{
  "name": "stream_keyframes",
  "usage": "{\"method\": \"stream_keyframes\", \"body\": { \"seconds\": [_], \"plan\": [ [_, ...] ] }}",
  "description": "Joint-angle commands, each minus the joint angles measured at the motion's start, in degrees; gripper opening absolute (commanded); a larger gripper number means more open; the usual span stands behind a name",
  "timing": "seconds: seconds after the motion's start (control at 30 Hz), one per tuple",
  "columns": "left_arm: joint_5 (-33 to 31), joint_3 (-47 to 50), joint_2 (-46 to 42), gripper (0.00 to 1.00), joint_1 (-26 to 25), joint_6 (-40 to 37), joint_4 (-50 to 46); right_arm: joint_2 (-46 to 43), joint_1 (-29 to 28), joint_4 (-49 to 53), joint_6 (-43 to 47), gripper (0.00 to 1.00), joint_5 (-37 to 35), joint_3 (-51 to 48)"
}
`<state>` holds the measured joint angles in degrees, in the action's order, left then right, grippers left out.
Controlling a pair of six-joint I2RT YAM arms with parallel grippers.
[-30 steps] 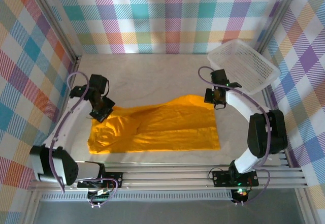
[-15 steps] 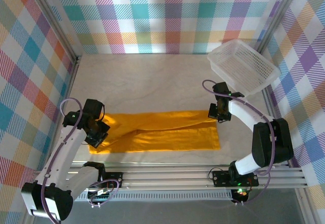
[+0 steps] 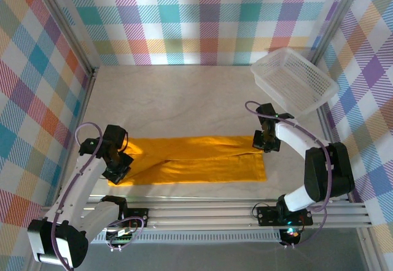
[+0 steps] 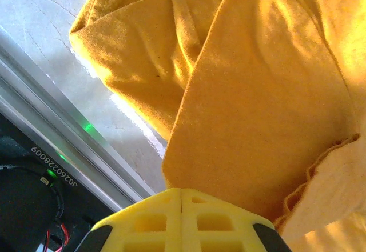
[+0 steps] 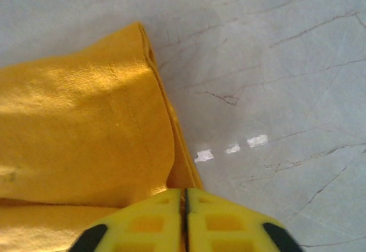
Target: Fold and stack the t-shirts
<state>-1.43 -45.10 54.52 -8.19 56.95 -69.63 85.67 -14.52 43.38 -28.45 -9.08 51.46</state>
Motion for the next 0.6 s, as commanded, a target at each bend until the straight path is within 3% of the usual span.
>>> {"method": "stream_keyframes", "body": {
  "seconds": [0.0,0.23,0.57],
  "plan": [
    [-0.96,1.55,-0.20,0.00,-0.26,-1.29,0.75,0.69,-0.29,1.93,-1.08,0.24,-0.13,-0.44],
    [-1.32,3.92,0.40,0.00,-0.26,-2.10,2.72,-2.53,-0.41,3.11,-2.54,0.33,-1.34,1.36],
    [-1.29,6.23,2.86,0.00,-0.25,-3.93,4.31,-0.59,-3.72,1.61,-1.11,0.31,0.02,4.61]
  ]
}}
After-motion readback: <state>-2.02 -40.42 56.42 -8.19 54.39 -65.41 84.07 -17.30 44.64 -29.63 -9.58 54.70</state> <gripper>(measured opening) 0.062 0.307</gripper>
